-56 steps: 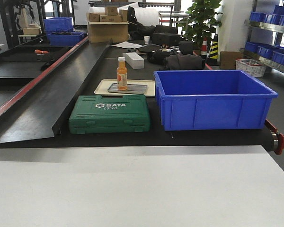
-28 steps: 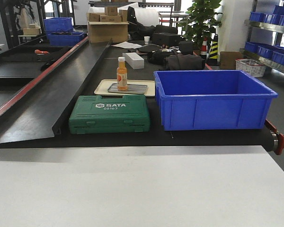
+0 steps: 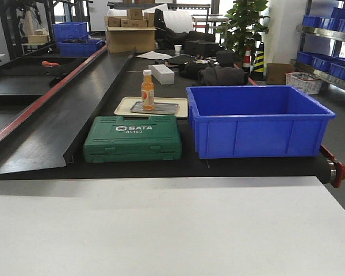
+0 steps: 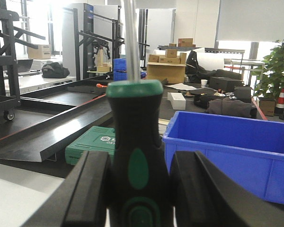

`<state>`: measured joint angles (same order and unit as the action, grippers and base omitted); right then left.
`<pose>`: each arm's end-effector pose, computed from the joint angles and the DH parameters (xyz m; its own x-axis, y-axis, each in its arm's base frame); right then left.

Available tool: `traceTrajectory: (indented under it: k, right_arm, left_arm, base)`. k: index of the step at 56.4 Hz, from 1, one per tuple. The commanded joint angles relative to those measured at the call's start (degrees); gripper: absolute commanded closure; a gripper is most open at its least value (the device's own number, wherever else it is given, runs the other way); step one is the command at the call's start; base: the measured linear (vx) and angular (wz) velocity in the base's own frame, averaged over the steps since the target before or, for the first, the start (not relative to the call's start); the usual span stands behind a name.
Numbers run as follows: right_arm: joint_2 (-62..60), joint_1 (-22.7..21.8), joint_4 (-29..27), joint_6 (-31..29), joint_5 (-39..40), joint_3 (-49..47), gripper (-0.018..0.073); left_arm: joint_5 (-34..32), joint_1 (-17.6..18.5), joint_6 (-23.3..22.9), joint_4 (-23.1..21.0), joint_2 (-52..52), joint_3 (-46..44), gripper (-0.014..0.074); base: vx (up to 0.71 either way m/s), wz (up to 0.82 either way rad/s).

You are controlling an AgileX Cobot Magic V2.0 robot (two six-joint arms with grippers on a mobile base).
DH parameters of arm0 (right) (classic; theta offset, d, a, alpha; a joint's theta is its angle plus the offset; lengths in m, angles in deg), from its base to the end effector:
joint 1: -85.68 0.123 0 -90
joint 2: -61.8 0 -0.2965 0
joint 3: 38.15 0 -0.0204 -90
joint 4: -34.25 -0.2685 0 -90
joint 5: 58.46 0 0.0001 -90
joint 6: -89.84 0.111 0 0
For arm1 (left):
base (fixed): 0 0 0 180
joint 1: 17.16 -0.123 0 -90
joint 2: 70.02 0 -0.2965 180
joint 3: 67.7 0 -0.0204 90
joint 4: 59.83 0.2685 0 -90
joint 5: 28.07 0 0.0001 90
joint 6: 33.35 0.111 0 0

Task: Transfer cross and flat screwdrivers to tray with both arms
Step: 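Drive the base away from the table holding both screwdrivers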

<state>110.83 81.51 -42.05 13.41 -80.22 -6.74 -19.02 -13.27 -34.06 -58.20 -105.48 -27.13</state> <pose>0.1727 0.0276 0.4191 0.0781 -0.0243 -0.9967 -0.2889 0.9562 -0.0459 0.1245 -0.0080 0.3891 0.0866 0.0098 -0.9962 0.0620 0.9980 0.0153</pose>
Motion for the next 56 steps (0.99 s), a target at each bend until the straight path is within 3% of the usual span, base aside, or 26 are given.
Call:
traceTrajectory:
  k: [1,28,56]
  right_arm:
    - [-0.17,0.04,-2.09,0.15,1.74,-1.79,0.0568]
    - [-0.17,0.04,-2.10,0.15,1.74,-1.79,0.0568]
    - [-0.17,0.04,-2.10,0.15,1.74,-1.79,0.0568]
  left_arm:
    - [-5.62,0.29,-0.55,-0.29,-0.14,-1.77,0.0597]
    - [-5.62,0.29,-0.55,-0.29,-0.14,-1.77,0.0597]
    - [-5.63,0.24,-0.55,-0.29,-0.14,-1.77,0.0597]
  base:
    - [-0.04,-0.02]
    - [-0.14,-0.11]
    - [-0.18,-0.41]
